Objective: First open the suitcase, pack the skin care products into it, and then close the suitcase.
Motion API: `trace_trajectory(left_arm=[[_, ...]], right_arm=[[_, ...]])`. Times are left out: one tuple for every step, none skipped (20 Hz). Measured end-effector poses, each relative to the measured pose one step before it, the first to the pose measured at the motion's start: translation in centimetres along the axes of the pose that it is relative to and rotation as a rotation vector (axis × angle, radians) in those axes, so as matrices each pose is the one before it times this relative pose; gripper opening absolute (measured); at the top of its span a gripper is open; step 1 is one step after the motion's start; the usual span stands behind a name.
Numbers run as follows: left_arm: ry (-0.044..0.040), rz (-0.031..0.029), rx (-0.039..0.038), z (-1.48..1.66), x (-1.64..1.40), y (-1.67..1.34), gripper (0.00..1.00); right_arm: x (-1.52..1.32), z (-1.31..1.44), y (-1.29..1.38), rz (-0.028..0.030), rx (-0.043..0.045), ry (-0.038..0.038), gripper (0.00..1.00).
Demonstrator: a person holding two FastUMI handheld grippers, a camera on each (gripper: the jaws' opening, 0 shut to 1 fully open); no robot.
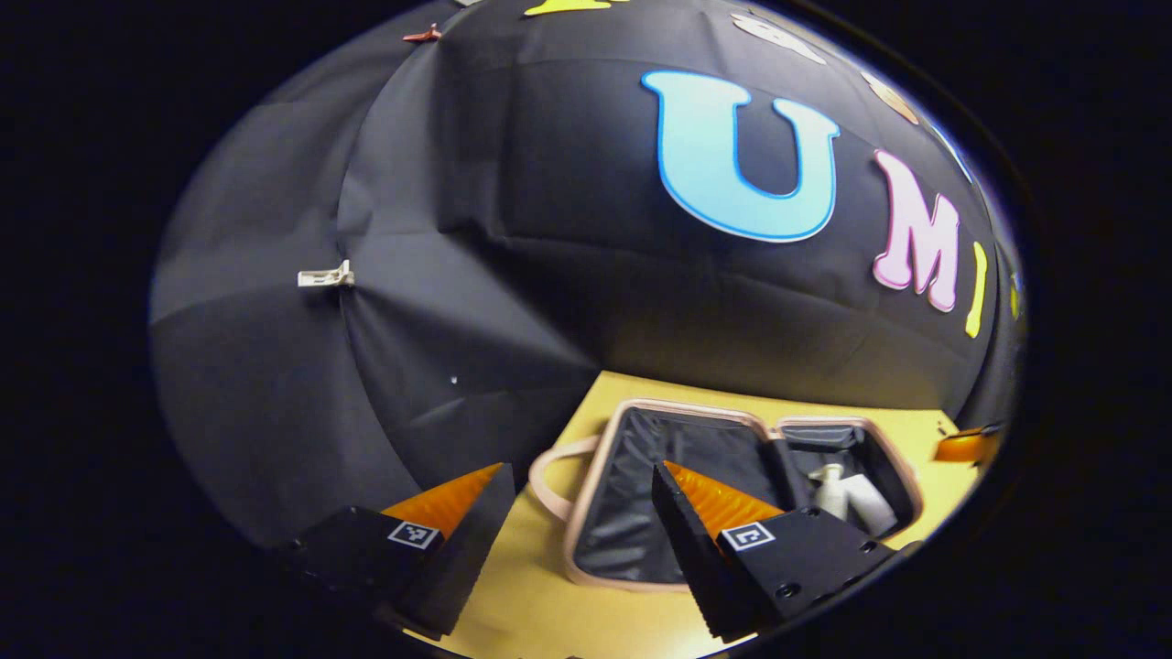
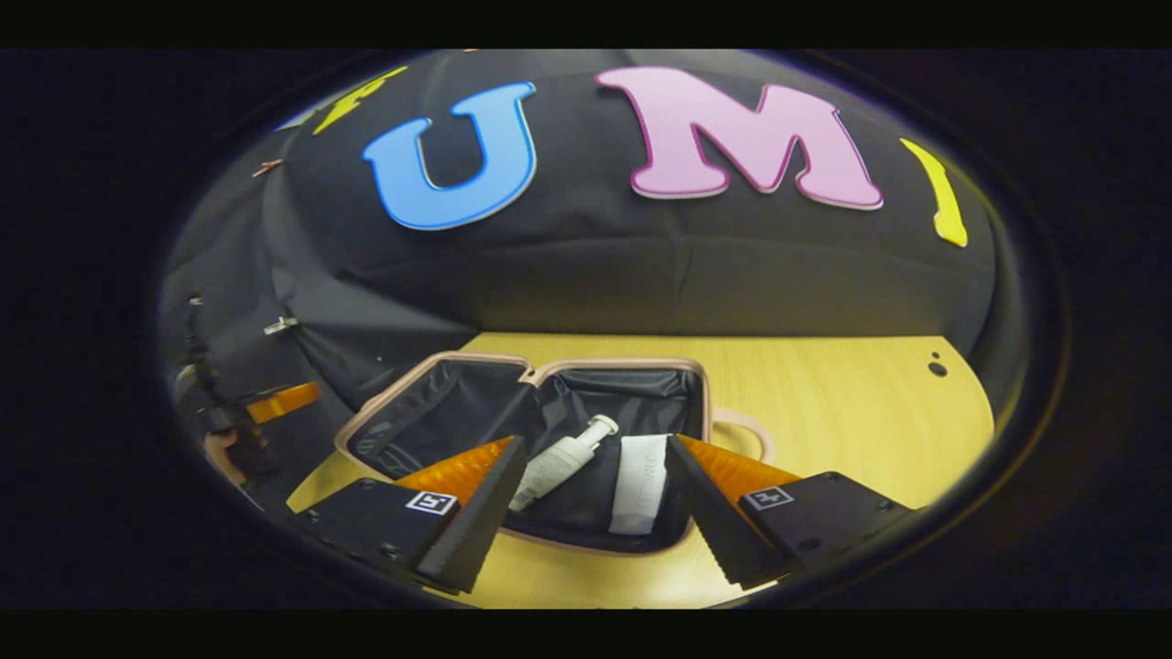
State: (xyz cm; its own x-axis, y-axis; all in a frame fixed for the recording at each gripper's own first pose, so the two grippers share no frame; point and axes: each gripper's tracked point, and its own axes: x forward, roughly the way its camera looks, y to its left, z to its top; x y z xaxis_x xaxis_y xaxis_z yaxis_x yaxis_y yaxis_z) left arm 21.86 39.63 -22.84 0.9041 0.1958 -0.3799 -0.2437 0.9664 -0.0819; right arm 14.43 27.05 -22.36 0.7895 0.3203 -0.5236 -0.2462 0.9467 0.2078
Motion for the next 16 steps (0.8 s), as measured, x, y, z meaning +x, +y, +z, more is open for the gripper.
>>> trace_trajectory(left_arm=[[0.03042,0.03827,0.02803,-0.759,2.039,1.388,0.96],[0.04281,0.00601,0.00606,-0.929,1.964,0.777,0.96],[0.04493,-0.01268,-0.00683,-0.873,1.729,0.011,0.96],[0.03587,-0.00751,-0.00427,-0.655,1.682,0.093,0.96],[0.03049,-0.00151,0.00226,-0.736,1.782,0.613,0.96],[0.04319,-0.00636,-0.00338,-0.717,1.656,0.374,0.96],[0.05276,-0.02514,-0.01247,-0.584,0.755,-0.076,0.96],[0.02861,-0.01337,-0.01274,-0.149,0.822,0.015,0.95],[0.02830,-0.02650,-0.00924,-0.117,0.890,-0.351,0.95],[0.01873,-0.01009,0.00436,0.140,0.553,0.010,0.90],[0.01879,0.01392,0.02191,0.011,0.826,0.348,0.88],[0.07358,-0.02581,0.02875,-0.858,0.607,-0.760,0.82],[0.00311,-0.01474,0.00170,0.450,0.126,-0.385,0.76],[0.01401,-0.01133,0.00273,-0.386,0.348,0.253,0.64],[0.01016,-0.00018,-0.00072,-0.018,-0.009,-0.073,0.61],[0.01317,-0.01012,-0.00552,-0.208,0.184,-0.324,0.55]], right_arm=[[-0.955,-0.008,-0.109,0.00743,-0.01571,-0.00798,0.96],[-0.979,-0.287,-0.450,-0.00151,-0.01717,0.00372,0.96],[-0.800,-0.448,-0.632,-0.00643,-0.01628,0.00554,0.97],[-0.773,-0.474,-0.683,-0.00768,-0.01518,0.00334,0.96],[-0.854,-0.868,-0.783,-0.01314,-0.00364,0.01640,0.96],[-0.822,-1.444,-0.829,-0.02035,0.01235,0.03240,0.97],[-0.574,-1.454,-0.675,-0.01937,0.02595,0.02240,0.96],[-0.448,-1.482,-0.508,-0.01465,0.02785,0.02776,0.96],[-0.308,-1.596,-0.593,-0.01448,0.02346,0.02918,0.96],[-0.318,-1.259,-0.505,-0.01272,0.01716,0.02783,0.97],[-0.181,-0.950,-0.365,-0.00790,0.01273,0.02175,0.97],[-0.149,-0.807,-0.423,-0.01016,0.00244,0.01636,0.97],[-0.067,-0.005,-0.035,0.00170,-0.00824,-0.00044,0.97],[-0.121,0.234,-0.025,0.00187,-0.01173,-0.00510,0.97],[-0.015,0.354,-0.083,0.00211,-0.00946,-0.00839,0.97],[-0.030,0.441,0.031,0.00283,-0.00273,-0.01104,0.97]])
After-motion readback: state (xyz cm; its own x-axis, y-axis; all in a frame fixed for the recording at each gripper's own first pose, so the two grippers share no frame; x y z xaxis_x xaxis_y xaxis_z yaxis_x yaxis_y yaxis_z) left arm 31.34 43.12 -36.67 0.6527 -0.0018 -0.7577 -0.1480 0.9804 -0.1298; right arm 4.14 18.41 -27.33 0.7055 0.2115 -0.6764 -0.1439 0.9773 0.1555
